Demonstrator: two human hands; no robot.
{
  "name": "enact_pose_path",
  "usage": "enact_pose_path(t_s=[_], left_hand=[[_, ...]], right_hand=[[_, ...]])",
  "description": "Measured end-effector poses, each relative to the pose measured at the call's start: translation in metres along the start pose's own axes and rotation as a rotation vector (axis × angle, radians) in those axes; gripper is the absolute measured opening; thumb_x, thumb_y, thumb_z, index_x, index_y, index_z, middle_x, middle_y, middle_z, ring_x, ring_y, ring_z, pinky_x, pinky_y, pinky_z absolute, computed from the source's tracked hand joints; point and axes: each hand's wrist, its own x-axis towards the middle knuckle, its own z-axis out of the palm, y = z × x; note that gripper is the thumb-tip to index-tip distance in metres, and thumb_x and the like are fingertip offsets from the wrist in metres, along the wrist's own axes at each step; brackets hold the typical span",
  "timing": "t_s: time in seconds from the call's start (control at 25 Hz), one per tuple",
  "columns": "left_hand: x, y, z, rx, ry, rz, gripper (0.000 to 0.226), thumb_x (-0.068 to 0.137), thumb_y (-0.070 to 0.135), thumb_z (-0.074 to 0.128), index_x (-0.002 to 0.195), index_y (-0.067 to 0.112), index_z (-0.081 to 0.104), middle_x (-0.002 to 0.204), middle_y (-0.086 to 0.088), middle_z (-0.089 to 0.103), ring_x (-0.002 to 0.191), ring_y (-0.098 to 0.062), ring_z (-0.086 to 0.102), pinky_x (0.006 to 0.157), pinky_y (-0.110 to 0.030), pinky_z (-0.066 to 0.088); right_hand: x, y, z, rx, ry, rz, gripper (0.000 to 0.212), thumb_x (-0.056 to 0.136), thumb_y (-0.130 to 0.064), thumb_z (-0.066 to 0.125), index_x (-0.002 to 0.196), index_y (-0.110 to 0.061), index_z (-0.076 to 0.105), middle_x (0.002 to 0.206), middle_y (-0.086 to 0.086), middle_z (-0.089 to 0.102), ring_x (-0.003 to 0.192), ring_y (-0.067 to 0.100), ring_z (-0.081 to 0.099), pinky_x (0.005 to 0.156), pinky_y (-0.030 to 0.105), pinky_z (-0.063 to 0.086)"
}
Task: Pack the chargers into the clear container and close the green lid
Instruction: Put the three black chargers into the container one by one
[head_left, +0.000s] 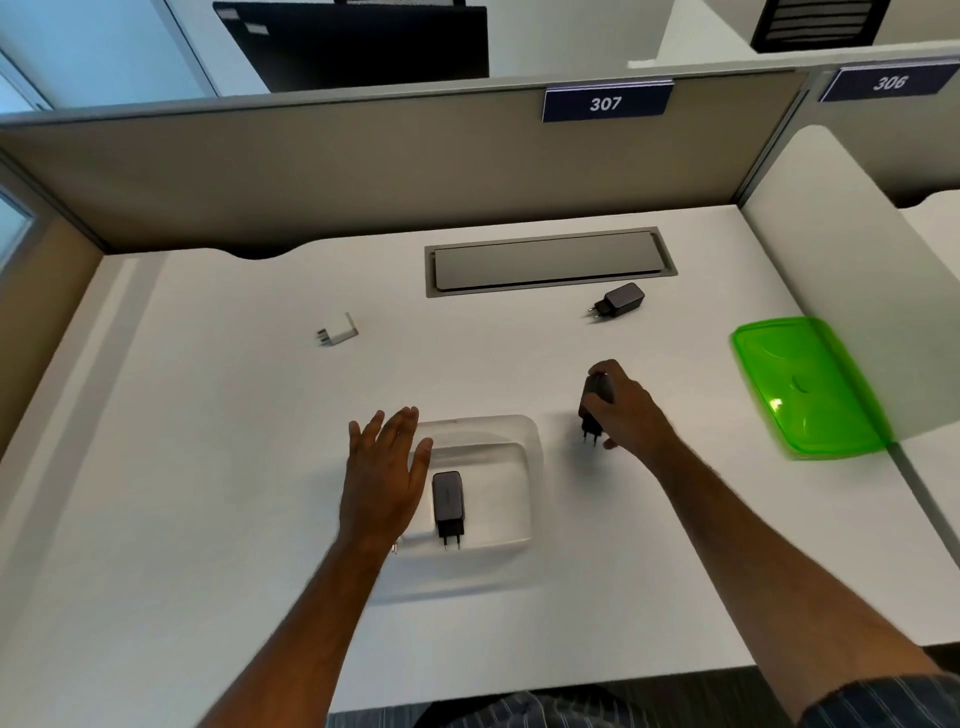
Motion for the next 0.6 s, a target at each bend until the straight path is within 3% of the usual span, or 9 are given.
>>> enact_pose_path(t_s=[0.16, 0.36, 0.6], left_hand=[[0.000, 0.000, 0.001, -0.010, 0.002, -0.001, 0.057, 0.104, 0.050, 0.030, 0.151, 0.022, 0.043, 0.153, 0.002, 0.050, 0.149, -0.023, 0.035, 0.128, -0.047, 0.010], [-0.001, -0.001, -0.001, -0.031, 0.008, 0.005, 0.054, 0.105, 0.049, 0.031, 0.150, 0.023, 0.044, 0.152, 0.001, 0.052, 0.148, -0.023, 0.037, 0.128, -0.047, 0.010], [0.000, -0.001, -0.001, -0.032, -0.006, -0.001, 0.056, 0.104, 0.051, 0.029, 0.150, 0.022, 0.044, 0.153, 0.001, 0.051, 0.148, -0.023, 0.036, 0.127, -0.049, 0.012]], right_hand=[[-0.036, -0.035, 0.009, 0.096, 0.052, -0.212, 0.038, 0.079, -0.036, 0.056, 0.115, -0.046, 0.050, 0.100, 0.002, 0.065, 0.076, 0.019, 0.067, 0.053, 0.040, 0.062], [-0.076, -0.057, 0.048, 0.004, -0.029, -0.417, 0.046, 0.080, -0.043, 0.056, 0.125, -0.047, 0.046, 0.105, -0.003, 0.058, 0.091, 0.006, 0.061, 0.075, 0.024, 0.053], [-0.083, -0.055, 0.097, -0.118, -0.160, -0.381, 0.040, 0.086, -0.038, 0.056, 0.124, -0.044, 0.046, 0.101, 0.002, 0.053, 0.080, 0.019, 0.062, 0.070, 0.033, 0.058]])
